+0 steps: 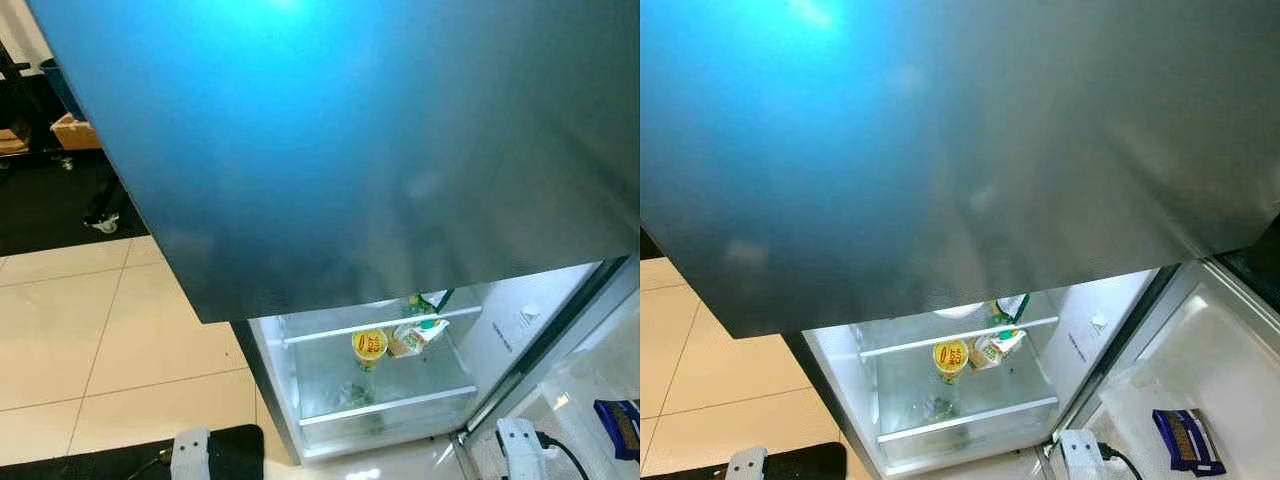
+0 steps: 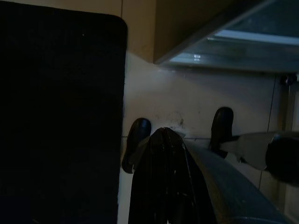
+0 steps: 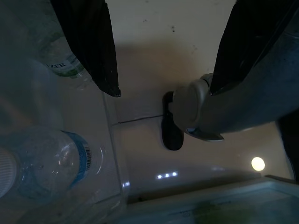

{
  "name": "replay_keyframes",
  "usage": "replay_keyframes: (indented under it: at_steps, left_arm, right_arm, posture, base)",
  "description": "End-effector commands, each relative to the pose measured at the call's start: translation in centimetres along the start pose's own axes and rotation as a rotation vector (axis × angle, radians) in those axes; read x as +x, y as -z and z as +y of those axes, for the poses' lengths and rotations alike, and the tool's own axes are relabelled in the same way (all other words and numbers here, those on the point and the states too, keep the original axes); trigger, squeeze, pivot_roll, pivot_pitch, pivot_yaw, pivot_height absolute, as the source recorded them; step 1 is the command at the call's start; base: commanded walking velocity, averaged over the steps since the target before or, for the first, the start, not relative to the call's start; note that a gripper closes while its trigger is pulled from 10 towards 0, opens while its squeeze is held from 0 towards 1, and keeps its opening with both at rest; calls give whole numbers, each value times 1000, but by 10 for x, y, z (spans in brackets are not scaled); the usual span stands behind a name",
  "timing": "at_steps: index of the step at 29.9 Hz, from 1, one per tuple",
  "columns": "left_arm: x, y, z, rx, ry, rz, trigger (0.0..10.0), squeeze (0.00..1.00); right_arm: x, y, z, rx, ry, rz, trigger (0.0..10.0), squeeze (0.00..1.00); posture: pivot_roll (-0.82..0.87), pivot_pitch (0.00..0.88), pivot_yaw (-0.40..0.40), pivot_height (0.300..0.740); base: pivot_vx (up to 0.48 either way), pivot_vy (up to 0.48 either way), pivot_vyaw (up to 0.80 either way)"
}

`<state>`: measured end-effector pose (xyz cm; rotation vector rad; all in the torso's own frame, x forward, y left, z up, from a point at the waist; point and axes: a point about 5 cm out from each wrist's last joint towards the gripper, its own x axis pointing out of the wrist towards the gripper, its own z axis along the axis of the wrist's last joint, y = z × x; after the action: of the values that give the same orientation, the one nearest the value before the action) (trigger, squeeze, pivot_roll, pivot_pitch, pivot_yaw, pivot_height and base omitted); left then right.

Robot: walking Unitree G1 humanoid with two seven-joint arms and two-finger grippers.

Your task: Restocking fridge

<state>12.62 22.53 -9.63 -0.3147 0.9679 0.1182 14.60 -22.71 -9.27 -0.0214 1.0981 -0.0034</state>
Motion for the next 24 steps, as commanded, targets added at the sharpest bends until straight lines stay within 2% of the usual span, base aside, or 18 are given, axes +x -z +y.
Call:
replay_keyframes:
  at_steps: [1,4,6,8,13,15,20,24]
  left_arm:
    - [-2,3,4,-28,-14,-4,10000,0]
    - [-4,5,9,-24,-23,-5,10000,0]
    - [-7,6,14,-52,-42,-10,10000,0]
    - [-8,5,17,-34,-46,-15,10000,0]
    - [-7,1,16,-65,-50,-34,10000,0]
    - [-6,1,14,-31,-36,-22,10000,0]
    - [-4,-3,12,-14,-28,-17,10000,0]
    - [-7,6,15,73,-39,41,10000,0]
  right_arm:
    - [-1,4,-1,-25,-3,16,10000,0]
    - [-1,1,-2,-65,-26,8,10000,0]
    - [-1,-1,-2,-19,-45,-7,10000,0]
    - [0,-1,2,-91,-72,8,10000,0]
    - [0,-4,1,-59,-60,-3,10000,0]
    - [0,-5,3,-71,-77,-3,10000,0]
    - [0,-8,0,-86,-53,10,10000,0]
    - [1,-9,3,-93,-75,0,10000,0]
  posture:
    - [-30,0,-13,740]
    - [-28,0,-6,740]
    - [-20,0,-8,740]
    - [-18,0,-11,740]
    - [-18,0,-12,740]
    - [-21,0,-10,740]
    - [-44,0,-29,740]
    - [-65,0,5,740]
  base:
    - [0,0,0]
    - [0,0,0]
    - [0,0,0]
    - [0,0,781]
    - [0,0,781]
    - [0,0,781]
    - [0,0,0]
    - [0,-343,0]
